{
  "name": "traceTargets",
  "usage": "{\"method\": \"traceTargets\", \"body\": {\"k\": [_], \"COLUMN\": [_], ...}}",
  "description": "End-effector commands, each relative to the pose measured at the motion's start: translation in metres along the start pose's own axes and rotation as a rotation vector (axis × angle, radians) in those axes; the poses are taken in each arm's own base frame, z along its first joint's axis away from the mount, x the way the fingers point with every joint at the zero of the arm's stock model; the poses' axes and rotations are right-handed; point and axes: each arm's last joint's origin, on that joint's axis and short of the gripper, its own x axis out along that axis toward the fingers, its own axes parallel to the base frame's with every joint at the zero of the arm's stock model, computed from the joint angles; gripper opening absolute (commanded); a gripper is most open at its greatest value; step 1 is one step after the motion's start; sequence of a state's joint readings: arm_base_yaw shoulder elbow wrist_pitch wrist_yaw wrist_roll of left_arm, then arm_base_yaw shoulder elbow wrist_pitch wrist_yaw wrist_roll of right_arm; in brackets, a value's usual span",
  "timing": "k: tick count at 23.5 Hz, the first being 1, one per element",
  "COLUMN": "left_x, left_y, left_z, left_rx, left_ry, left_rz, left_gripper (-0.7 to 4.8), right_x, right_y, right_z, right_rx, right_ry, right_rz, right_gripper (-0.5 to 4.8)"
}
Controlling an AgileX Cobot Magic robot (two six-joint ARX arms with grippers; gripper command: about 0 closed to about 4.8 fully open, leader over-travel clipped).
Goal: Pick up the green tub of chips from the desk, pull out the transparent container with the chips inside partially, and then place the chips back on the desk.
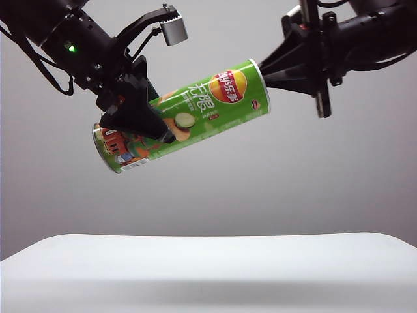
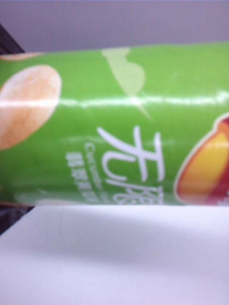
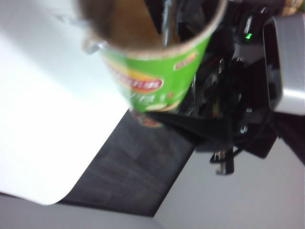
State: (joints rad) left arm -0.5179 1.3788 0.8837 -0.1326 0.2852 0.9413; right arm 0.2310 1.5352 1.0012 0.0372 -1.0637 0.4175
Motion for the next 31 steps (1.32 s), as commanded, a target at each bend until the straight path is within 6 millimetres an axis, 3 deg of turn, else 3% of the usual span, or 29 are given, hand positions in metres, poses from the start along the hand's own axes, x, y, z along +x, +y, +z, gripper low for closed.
{"method": "traceTargets", "body": {"k": [1,10,11,12,13,22,31], "left_x": [-0.001,-0.001,-0.001,-0.001,-0.001,-0.001,-0.001], "left_y": [-0.004,-0.002,-0.002,-0.001,0.0,0.002,0.001], "left_z": [-0.003,-0.003,-0.003,-0.003,-0.003,0.001,0.002], "left_rx": [-0.01,-0.006,-0.004,0.0,0.004,0.018,0.015], "left_ry": [0.034,0.059,0.064,0.061,0.058,0.014,-0.041], "left_rz": [-0.035,-0.002,0.007,0.019,0.021,0.041,-0.001], "left_gripper": [3.11,3.09,3.09,3.09,3.09,3.09,3.07], "right_x": [-0.011,-0.02,-0.02,-0.02,-0.02,0.001,0.01], "right_y": [-0.003,-0.008,-0.008,-0.008,-0.009,0.0,0.005], "right_z": [0.007,0.006,0.005,0.004,0.002,-0.008,-0.008], "right_rx": [-0.028,-0.006,-0.001,0.016,0.03,-0.009,-0.036], "right_ry": [-0.043,-0.033,-0.031,-0.022,-0.014,0.061,0.057], "right_rz": [-0.025,-0.011,-0.013,-0.013,-0.015,-0.015,-0.025], "right_gripper": [0.18,0.24,0.41,0.89,0.95,0.95,0.81]}}
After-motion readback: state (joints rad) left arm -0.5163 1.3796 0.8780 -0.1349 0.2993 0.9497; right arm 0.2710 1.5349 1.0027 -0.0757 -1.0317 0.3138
